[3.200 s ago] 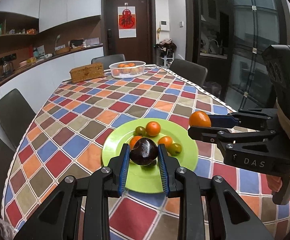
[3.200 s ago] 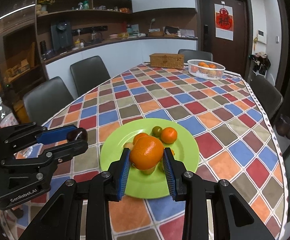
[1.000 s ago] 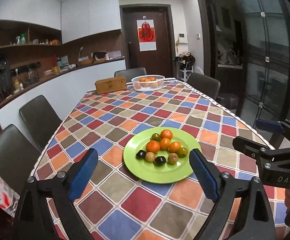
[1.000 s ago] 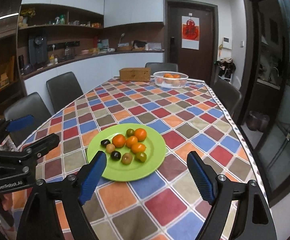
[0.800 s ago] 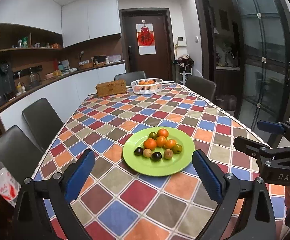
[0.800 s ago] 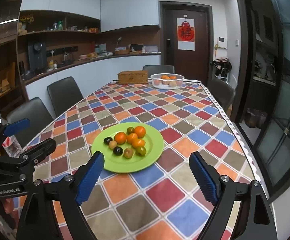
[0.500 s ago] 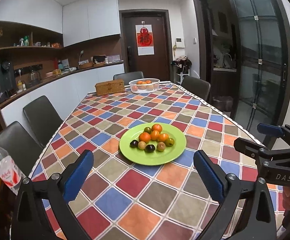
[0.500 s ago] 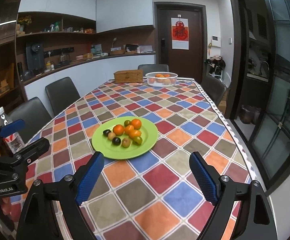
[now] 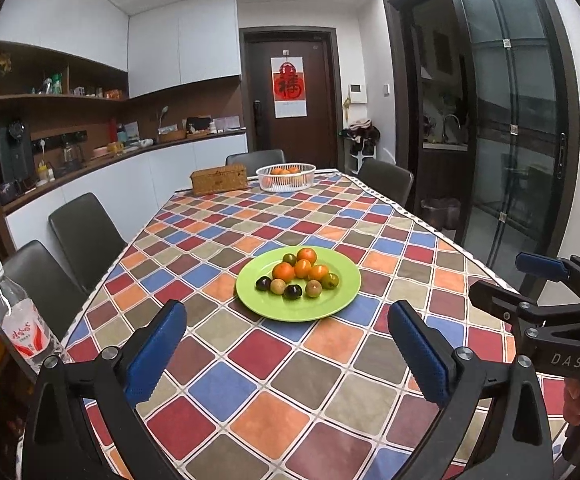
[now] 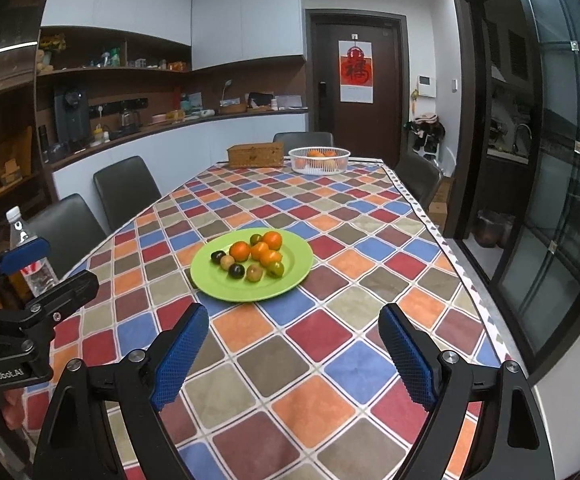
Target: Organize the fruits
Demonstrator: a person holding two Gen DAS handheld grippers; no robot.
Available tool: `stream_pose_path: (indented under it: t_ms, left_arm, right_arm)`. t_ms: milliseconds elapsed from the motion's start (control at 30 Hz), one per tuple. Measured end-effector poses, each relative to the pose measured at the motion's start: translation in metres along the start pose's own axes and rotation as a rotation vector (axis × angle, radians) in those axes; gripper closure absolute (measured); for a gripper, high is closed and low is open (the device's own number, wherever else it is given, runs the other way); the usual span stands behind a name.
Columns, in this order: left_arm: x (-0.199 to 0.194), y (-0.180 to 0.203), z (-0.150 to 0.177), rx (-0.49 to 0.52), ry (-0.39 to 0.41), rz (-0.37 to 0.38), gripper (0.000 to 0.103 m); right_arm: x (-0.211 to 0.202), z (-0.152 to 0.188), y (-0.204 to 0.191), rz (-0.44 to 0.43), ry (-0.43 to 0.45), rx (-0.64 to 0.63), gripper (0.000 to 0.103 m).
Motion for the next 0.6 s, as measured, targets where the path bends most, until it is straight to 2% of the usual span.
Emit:
stream_pose_path:
  t_ms: [600]
  left_arm:
    - [-0.015, 0.007, 0.007, 0.011, 0.021, -0.008, 0.0]
  right_arm:
    - [-0.021, 0.004, 0.001, 0.022, 0.015, 0.0, 0.015]
Point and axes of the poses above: each gripper's, at about its wrist camera, not at the fingertips, and x roughly the way its jaws point, y to its right, z to its underside, the point moved 3 cm from there along x, roughly the way its jaws point, and after that the axes turned 4 degrees about -x, right-handed, at the moved point
